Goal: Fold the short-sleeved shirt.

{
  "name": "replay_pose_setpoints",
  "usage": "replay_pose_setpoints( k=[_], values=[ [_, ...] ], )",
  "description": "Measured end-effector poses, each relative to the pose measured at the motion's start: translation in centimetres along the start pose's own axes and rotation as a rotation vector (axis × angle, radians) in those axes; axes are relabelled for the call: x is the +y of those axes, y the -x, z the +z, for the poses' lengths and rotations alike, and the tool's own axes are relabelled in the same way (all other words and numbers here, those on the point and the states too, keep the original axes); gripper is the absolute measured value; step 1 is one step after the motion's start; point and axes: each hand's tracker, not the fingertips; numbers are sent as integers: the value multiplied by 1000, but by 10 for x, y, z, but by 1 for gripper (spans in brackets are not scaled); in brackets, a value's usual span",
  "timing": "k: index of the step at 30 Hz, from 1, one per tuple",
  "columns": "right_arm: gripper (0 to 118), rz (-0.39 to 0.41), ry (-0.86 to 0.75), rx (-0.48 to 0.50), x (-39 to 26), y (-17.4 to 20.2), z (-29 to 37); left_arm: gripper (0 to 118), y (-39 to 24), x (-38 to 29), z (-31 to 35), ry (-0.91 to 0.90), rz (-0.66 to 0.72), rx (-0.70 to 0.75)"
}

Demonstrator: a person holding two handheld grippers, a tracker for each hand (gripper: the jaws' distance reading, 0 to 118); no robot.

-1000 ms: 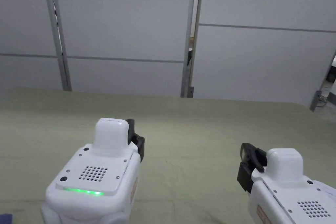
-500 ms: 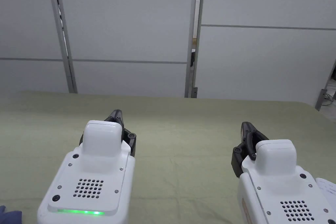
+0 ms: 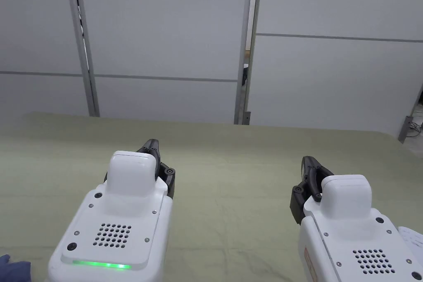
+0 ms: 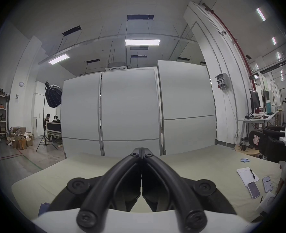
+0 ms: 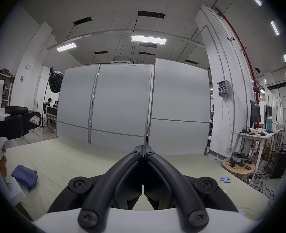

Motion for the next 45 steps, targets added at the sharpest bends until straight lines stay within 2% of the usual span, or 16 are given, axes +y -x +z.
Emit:
replay_pose_setpoints(
  k=[43,45],
  values=[
    [2,-5,8,9,3,8,5,0,9,-4,9,5,21,-12],
    [4,-10,11,3,3,8,5,5,9,-4,10,1,20,-5]
  ],
)
